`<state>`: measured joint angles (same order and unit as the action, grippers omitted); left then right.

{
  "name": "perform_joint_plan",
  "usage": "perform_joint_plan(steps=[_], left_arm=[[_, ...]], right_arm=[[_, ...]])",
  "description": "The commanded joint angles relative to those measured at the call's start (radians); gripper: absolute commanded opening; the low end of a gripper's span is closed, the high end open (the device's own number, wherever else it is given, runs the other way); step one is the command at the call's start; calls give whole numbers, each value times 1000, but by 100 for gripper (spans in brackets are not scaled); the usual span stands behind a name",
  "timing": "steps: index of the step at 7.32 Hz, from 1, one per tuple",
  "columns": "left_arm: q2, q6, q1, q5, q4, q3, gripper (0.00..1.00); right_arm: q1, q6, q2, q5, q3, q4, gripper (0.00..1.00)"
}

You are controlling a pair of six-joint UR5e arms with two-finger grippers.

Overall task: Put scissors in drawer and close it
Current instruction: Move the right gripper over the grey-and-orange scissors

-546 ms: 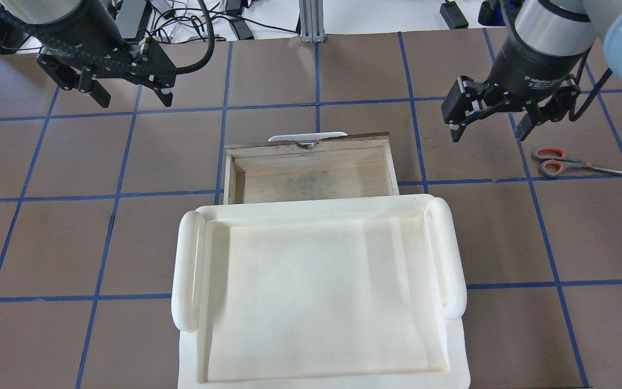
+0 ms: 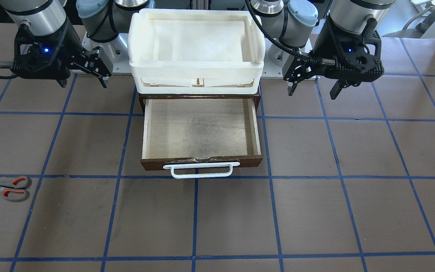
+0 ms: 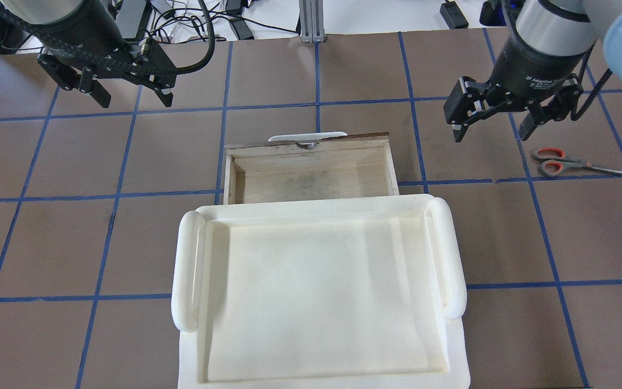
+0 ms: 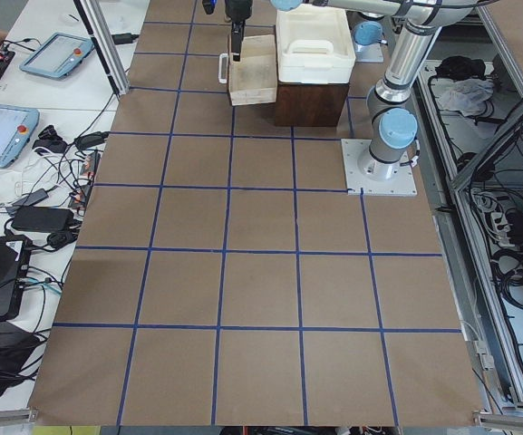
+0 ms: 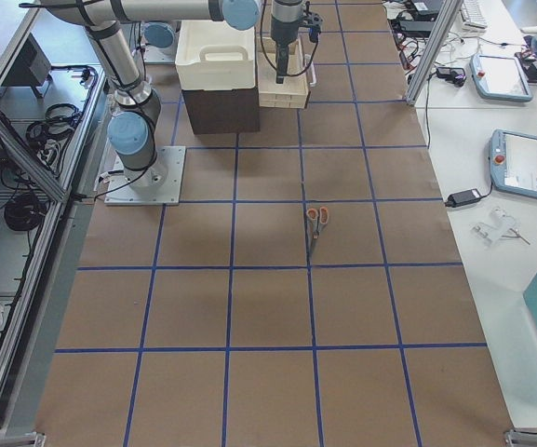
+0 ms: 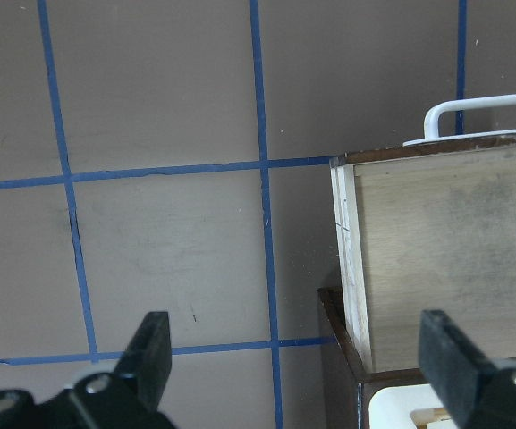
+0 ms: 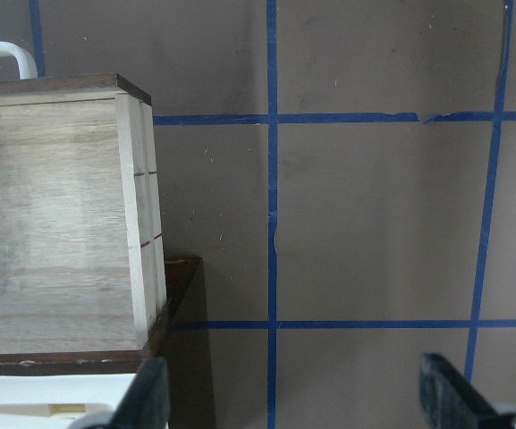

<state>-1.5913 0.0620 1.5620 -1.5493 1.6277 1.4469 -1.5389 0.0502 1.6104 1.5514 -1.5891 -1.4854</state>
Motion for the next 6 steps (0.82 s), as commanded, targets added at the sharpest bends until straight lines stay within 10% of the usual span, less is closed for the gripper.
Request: perform_joint_plan(steps=[1,6], left_arm=[[14,1,1,0,-6,26,100],[4,-1,1,9,-40,29,100]], right_arm=[[12,237,-42,12,-2,-6,99],[190,783,-255,88,-11,-164,100]])
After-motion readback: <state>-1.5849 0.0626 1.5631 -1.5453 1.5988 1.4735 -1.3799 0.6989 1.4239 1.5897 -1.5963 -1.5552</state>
